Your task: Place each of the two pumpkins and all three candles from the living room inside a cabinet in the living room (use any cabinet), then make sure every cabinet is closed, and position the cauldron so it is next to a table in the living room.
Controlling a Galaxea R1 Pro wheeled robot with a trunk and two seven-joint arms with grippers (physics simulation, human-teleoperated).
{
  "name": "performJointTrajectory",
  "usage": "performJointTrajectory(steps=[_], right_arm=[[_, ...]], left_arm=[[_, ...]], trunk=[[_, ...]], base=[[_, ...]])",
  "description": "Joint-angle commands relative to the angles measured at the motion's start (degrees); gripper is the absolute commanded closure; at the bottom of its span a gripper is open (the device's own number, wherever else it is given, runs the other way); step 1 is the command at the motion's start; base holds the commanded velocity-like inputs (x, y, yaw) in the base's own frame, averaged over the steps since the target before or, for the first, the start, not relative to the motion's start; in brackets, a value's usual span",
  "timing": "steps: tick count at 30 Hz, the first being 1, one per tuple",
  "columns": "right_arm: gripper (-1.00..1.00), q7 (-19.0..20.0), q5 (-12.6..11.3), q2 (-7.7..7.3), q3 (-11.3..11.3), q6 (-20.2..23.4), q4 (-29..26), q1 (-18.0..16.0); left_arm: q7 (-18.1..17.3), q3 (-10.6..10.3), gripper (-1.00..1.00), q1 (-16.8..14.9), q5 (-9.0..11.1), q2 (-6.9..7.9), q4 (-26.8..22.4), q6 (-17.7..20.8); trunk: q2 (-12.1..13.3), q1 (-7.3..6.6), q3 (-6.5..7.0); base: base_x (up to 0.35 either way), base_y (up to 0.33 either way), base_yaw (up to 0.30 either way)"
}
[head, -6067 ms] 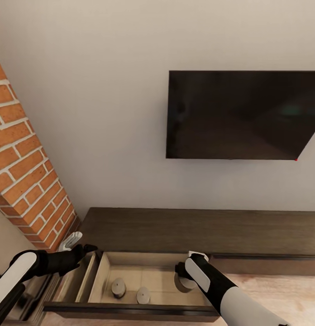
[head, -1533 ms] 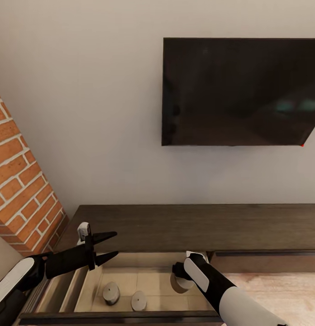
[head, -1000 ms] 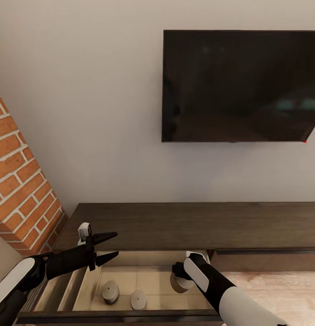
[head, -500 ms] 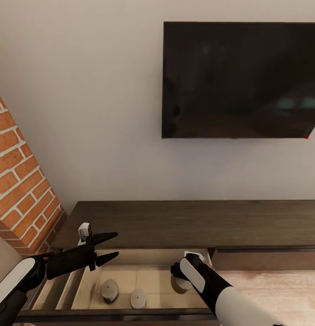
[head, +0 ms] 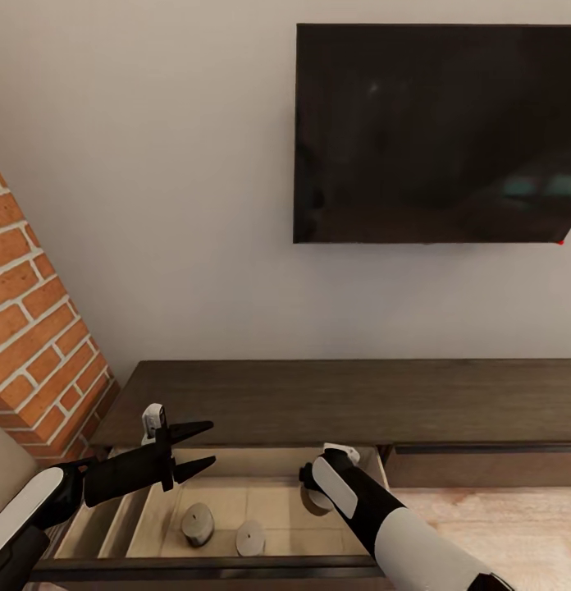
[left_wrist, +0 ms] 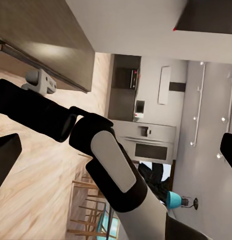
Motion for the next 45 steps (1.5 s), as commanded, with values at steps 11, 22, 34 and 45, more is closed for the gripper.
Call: performJointTrajectory(steps=[11, 22, 34, 45], right_arm=[[1.0, -2.92, -0.19, 0.77, 0.62, -0.85, 0.33, -0.09], [1.0, -2.93, -0.52, 1.15, 0.75, -4.2, 0.57, -0.09], [1.0, -2.77, -0.45, 1.2, 0.95, -4.64, 0.59, -0.09], [1.0, -2.46, -0.52, 1.23, 3.19, -4.64, 0.59, -0.09]], left_arm=[[-0.16, -2.13, -1.0, -0.05, 0.22, -0.03, -1.03, 0.06], [-0.19, -3.25, -1.0, -0.05, 0.33, -0.05, -2.05, 0.07], [-5.46, -4.25, -1.0, -0.05, 0.27, 0.14, -3.07, 0.06], [-5.9, -4.33, -1.0, -0.05, 0.33, 0.13, -3.9, 0.14]], trunk=[[-4.46, 2.42, -2.03], [-8.87, 4.84, -4.01], [-13.68, 7.47, -6.16], [-18.09, 9.89, -8.14]], base=[[0.0, 0.0, 0.0], [0.0, 0.0, 0.0], [0.0, 0.0, 0.0], [0.0, 0.0, 0.0]])
